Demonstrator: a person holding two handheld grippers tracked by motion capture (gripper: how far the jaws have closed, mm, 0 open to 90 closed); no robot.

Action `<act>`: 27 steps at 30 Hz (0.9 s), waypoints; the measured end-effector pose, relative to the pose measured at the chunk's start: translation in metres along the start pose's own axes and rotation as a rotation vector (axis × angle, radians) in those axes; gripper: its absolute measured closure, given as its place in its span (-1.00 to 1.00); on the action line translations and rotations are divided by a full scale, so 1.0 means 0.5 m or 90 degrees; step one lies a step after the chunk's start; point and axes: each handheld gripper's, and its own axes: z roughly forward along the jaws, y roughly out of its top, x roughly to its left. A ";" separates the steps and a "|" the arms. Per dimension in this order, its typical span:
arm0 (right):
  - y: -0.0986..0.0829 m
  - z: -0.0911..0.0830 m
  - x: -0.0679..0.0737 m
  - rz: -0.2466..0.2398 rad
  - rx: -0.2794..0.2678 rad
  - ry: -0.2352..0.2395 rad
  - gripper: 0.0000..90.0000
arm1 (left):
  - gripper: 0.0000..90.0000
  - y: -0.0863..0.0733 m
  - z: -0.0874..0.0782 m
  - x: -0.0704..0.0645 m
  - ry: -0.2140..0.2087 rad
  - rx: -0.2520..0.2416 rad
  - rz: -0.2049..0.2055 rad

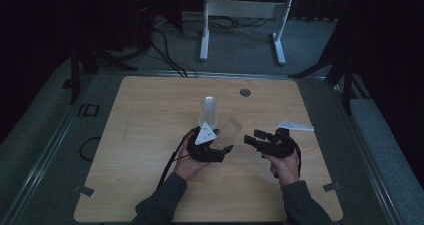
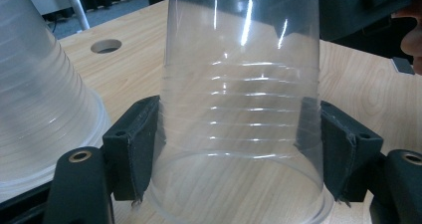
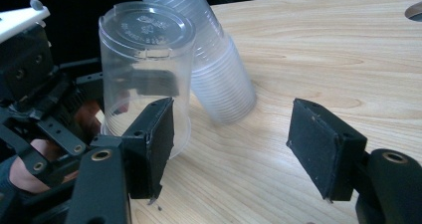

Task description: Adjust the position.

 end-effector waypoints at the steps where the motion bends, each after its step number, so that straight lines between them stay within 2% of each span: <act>1: 0.000 0.000 0.001 -0.003 0.001 -0.002 -0.24 | -0.40 0.000 -0.001 0.000 -0.002 0.001 0.000; 27: 0.011 -0.009 0.013 -0.081 0.043 -0.050 -0.24 | -0.40 0.004 -0.011 0.002 -0.019 0.020 0.036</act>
